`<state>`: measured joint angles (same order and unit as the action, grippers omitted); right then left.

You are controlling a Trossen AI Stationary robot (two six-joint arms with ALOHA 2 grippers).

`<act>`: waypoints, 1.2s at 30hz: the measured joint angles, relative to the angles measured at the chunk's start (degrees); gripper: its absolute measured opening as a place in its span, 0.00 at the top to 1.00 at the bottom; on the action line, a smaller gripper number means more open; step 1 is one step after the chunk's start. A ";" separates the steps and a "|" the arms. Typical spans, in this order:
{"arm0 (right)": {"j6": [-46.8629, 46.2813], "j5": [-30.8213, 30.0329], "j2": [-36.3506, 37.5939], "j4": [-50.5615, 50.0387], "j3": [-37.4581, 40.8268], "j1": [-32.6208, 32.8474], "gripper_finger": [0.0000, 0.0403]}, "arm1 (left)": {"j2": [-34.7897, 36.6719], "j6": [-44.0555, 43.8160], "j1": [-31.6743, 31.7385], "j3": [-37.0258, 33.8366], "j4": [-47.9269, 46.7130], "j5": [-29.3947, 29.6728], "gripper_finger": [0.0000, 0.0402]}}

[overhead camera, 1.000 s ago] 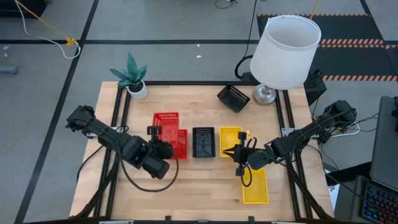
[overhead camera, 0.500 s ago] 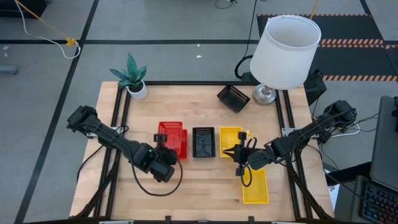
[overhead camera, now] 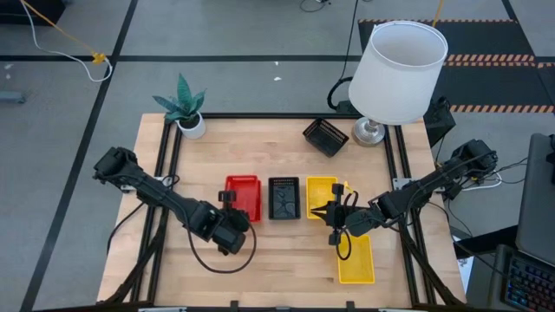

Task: Stack baskets by color
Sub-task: Stack the bottom red bin on top of the top red bin

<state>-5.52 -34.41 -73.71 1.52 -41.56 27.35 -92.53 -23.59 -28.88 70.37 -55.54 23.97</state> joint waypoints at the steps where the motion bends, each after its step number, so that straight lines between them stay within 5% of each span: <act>1: 0.00 0.00 0.00 0.00 0.00 0.00 0.97 | 0.00 0.02 0.00 0.00 0.25 0.00 0.96; 22: 0.00 0.02 0.00 0.00 0.00 0.00 0.97 | 0.00 -0.87 2.96 -5.20 6.20 -0.44 0.92; 36: 0.00 0.01 0.00 0.00 0.00 0.00 0.97 | 0.00 -2.03 4.41 -4.80 7.65 -0.45 0.68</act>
<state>-5.52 -34.40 -73.71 1.52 -41.56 27.36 -92.53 -25.62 -24.48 65.57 -47.89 23.51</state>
